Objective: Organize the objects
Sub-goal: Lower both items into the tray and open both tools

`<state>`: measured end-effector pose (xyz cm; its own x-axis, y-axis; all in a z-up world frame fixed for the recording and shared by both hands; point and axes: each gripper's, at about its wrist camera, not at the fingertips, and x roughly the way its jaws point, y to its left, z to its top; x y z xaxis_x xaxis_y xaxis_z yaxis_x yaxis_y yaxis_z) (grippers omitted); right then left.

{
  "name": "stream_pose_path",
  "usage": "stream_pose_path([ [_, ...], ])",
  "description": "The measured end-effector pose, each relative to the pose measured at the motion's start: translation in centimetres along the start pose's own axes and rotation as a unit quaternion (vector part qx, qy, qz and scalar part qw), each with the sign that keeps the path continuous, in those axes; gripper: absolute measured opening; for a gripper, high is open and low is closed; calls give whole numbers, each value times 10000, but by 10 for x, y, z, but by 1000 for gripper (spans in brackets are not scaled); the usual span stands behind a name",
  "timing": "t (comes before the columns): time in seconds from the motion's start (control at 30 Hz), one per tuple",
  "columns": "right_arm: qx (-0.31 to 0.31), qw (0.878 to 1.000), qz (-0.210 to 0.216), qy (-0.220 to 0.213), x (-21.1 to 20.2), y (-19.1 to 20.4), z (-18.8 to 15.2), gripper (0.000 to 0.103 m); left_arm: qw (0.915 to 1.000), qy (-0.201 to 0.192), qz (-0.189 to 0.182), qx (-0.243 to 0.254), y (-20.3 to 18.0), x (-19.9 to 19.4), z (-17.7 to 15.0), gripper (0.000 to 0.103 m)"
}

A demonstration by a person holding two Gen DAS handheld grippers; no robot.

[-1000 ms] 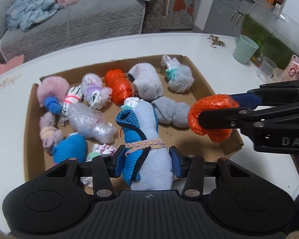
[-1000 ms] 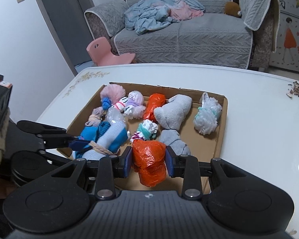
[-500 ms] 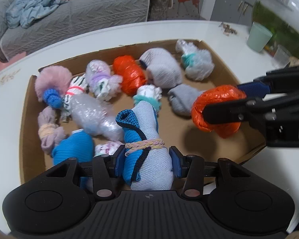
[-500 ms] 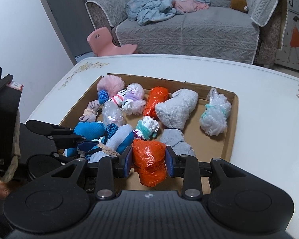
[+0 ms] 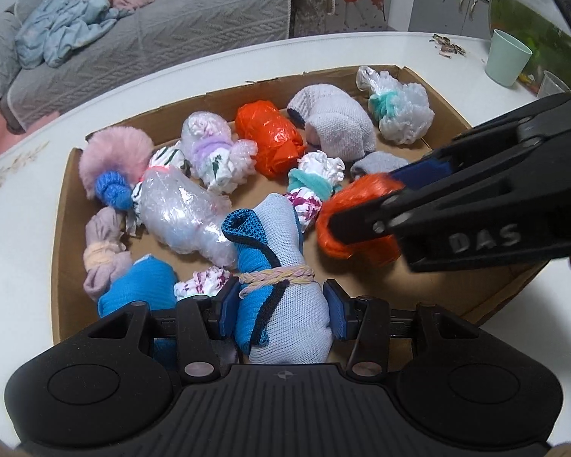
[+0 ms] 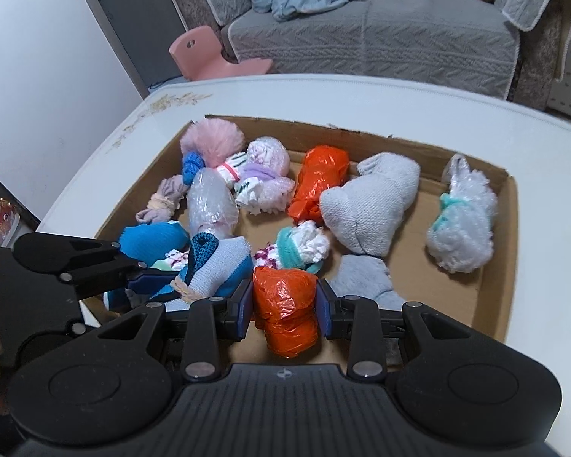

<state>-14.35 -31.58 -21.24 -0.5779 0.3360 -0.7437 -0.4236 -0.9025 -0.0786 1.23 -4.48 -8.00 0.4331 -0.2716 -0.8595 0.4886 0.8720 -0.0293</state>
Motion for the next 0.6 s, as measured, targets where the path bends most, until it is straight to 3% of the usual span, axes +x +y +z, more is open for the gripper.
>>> stream_pose_path([
  [0.6,-155,9999,-41,-44,20,-1,12,31,10000,-77,39,-2,-2,6,4,54],
])
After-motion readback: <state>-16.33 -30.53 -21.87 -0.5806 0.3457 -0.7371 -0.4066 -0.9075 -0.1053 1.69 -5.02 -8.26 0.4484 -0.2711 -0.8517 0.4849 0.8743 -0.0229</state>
